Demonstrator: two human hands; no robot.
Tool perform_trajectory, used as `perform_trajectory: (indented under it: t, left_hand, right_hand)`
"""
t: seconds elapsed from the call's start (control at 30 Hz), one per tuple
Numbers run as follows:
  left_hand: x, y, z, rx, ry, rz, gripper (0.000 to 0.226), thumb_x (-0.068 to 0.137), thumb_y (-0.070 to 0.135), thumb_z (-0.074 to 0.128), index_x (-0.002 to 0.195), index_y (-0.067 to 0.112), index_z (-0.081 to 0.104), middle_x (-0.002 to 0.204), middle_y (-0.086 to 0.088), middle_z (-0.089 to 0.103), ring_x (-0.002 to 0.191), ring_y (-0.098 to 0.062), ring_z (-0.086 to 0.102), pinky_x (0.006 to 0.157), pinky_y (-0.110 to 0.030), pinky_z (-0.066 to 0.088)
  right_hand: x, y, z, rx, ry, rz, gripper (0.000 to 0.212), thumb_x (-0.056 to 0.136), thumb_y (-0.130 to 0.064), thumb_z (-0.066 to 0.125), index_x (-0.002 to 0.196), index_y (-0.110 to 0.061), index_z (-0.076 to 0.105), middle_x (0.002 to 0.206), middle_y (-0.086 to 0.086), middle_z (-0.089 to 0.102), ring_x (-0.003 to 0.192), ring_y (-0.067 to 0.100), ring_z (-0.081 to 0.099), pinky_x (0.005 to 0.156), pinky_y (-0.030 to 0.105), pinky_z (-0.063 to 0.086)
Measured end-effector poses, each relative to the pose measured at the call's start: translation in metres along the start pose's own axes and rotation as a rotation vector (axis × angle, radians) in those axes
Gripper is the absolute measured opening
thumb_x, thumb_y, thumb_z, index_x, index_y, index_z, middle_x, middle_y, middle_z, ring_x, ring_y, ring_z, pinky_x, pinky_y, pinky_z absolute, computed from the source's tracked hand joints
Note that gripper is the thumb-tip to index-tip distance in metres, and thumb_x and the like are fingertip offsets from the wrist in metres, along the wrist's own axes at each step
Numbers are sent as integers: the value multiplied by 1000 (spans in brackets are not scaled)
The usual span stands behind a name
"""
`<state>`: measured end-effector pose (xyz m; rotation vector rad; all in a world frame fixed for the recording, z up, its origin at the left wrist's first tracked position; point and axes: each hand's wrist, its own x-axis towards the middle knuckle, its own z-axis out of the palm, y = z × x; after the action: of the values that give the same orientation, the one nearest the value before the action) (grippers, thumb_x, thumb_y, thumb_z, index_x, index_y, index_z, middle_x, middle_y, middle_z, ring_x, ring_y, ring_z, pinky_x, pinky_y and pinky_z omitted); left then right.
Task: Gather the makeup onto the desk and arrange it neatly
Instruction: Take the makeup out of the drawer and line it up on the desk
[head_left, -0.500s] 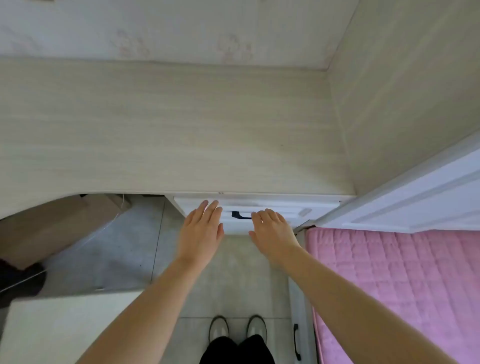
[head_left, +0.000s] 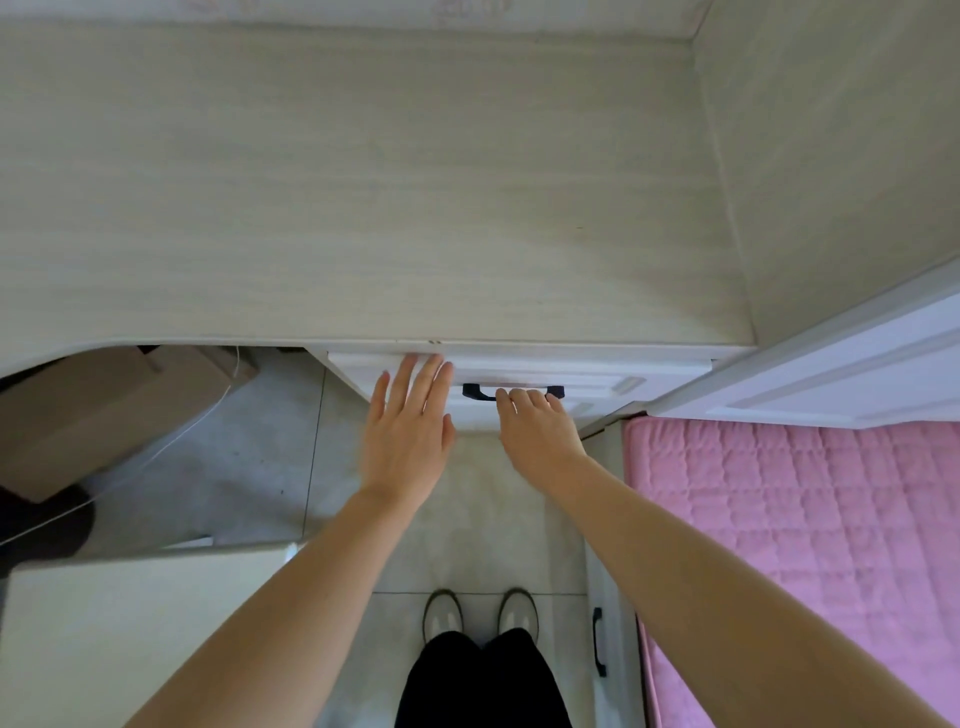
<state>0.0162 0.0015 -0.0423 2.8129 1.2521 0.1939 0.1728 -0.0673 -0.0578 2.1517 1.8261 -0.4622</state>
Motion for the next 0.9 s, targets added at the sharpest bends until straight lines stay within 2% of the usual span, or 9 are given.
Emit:
perform_trajectory:
  t: [0.3,0.53,0.73,0.77,0.83,0.9]
  left_hand:
    - [13,9,-1,6,69,-37,51,82,16,65,131,10,54,125,-8,56,112,-35,51,101,-47,40]
    - [9,5,5,-9,39,-19,49,85,16,63,133,10,52,132,-6,54,125,-31,48,110,-48,31]
    - [1,4,12,-6,43,-39,46,86,16,64,131,13,54,121,-3,60,117,-27,53,113,-47,28]
    - [1,4,12,-10,49,-40,45,86,16,64,130,13,54,120,-3,60,116,-27,53,113,-47,28]
    - [0,5,12,-17,62,-40,44,86,16,64,129,13,55,119,-3,60,115,-28,53,112,-47,29]
    - [-1,5,12,-30,69,-47,44,86,15,65,128,13,56,119,-4,61,115,-28,54,111,-47,30]
  right_hand:
    - [-3,-2,4,62,41,13,63,84,-1,53,142,-4,26,137,15,39,121,32,41,108,38,31]
    - [-26,-11,13,65,6,-5,63,80,0,54,138,-6,31,131,15,41,116,33,42,109,42,29]
    - [-44,-14,22,78,13,-42,77,83,-2,57,148,-3,16,139,15,36,128,33,35,115,42,24]
    - [-47,-14,21,101,27,-41,77,81,-1,59,147,-3,19,141,15,36,131,33,34,114,41,25]
    - [-53,-15,13,164,108,-38,74,73,5,65,141,-1,36,136,16,44,128,34,42,109,40,35]
    - [-57,-14,6,189,257,-31,70,57,8,73,124,-3,57,120,13,60,111,33,58,91,38,48]
